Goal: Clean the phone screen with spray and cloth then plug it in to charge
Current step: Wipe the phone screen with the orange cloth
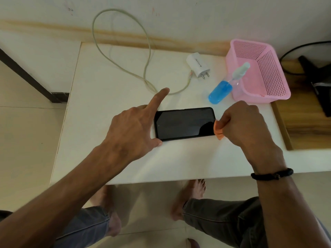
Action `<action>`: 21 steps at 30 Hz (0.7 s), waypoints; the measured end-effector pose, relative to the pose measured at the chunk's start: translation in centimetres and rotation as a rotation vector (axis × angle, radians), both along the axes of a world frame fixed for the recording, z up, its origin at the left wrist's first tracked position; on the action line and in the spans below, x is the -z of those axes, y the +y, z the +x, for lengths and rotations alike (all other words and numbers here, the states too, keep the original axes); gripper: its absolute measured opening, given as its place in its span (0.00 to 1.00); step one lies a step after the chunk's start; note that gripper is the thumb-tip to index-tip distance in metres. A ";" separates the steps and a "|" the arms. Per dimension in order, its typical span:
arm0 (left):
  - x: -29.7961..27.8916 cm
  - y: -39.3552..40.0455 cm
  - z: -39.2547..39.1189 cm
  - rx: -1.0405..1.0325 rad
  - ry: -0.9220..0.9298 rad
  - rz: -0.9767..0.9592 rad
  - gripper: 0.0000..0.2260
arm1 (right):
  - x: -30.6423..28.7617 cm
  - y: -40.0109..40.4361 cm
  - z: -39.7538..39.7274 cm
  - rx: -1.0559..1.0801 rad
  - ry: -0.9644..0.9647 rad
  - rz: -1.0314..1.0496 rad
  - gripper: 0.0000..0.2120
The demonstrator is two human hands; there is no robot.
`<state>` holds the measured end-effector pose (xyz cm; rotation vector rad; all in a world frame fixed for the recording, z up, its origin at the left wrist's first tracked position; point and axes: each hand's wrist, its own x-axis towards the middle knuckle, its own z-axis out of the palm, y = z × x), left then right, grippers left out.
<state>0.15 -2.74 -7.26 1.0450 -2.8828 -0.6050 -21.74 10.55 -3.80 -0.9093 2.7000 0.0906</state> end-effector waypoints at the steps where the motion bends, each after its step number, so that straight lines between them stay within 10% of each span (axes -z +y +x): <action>1: -0.1 0.0 0.1 0.003 0.000 -0.006 0.60 | -0.1 0.3 -0.3 0.016 -0.017 -0.060 0.09; 8: -0.3 -0.3 0.5 -0.006 0.076 0.156 0.56 | -2.0 0.4 0.4 0.275 -0.907 -0.726 0.23; 11: -1.3 -0.8 0.1 -0.139 0.205 0.384 0.47 | -2.0 0.0 1.2 0.377 -1.261 -0.797 0.11; 16: -3.0 -0.8 -0.8 -0.245 0.437 0.881 0.20 | -1.8 -0.7 2.1 0.371 -1.427 -0.812 0.07; 21: -3.3 -0.5 -0.9 -0.289 0.513 1.032 0.09 | -1.4 -0.9 2.2 0.190 -1.364 -0.703 0.24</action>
